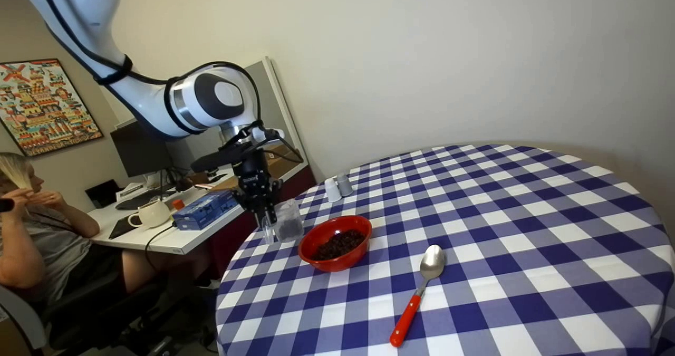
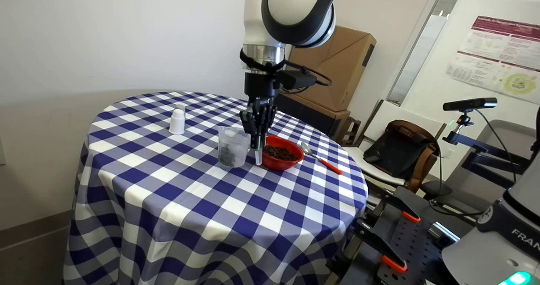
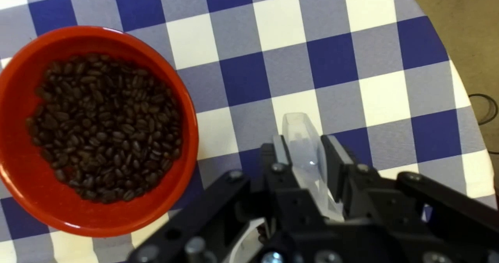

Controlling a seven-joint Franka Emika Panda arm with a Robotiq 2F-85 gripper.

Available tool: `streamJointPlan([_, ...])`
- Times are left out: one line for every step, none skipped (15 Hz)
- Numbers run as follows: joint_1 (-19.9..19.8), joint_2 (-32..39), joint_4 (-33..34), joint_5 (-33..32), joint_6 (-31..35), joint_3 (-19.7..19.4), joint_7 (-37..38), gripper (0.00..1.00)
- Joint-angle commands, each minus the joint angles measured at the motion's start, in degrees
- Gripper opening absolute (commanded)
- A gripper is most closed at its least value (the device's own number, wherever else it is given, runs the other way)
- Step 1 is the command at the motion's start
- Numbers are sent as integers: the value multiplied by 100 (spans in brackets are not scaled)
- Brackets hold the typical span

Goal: Pour the contents in the jug into the red bowl

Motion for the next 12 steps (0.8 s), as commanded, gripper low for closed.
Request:
streamJointPlan([83, 46, -179, -217, 322, -177, 132, 7])
streamJointPlan([91, 62, -220, -269, 383, -215, 163, 7])
streamJointPlan([94, 78, -248, -300, 429, -242, 173, 7])
streamJointPlan([96, 90, -281, -325, 474, -263, 177, 7])
streamJointPlan([96, 103, -305, -346, 507, -278, 177, 7])
streamJointPlan([97, 113, -322, -358, 527, -289, 182, 7])
streamJointPlan([94, 114, -331, -345, 517, -289, 179, 14])
streamJointPlan([94, 109, -338, -341, 507, -287, 169, 51])
streamJointPlan([91, 98, -338, -330, 490, -280, 155, 52])
streamJointPlan([86, 87, -340, -312, 473, -272, 143, 59])
streamJointPlan([67, 64, -344, -266, 433, -246, 92, 65])
streamJointPlan([52, 29, -352, -235, 407, -227, 49, 72])
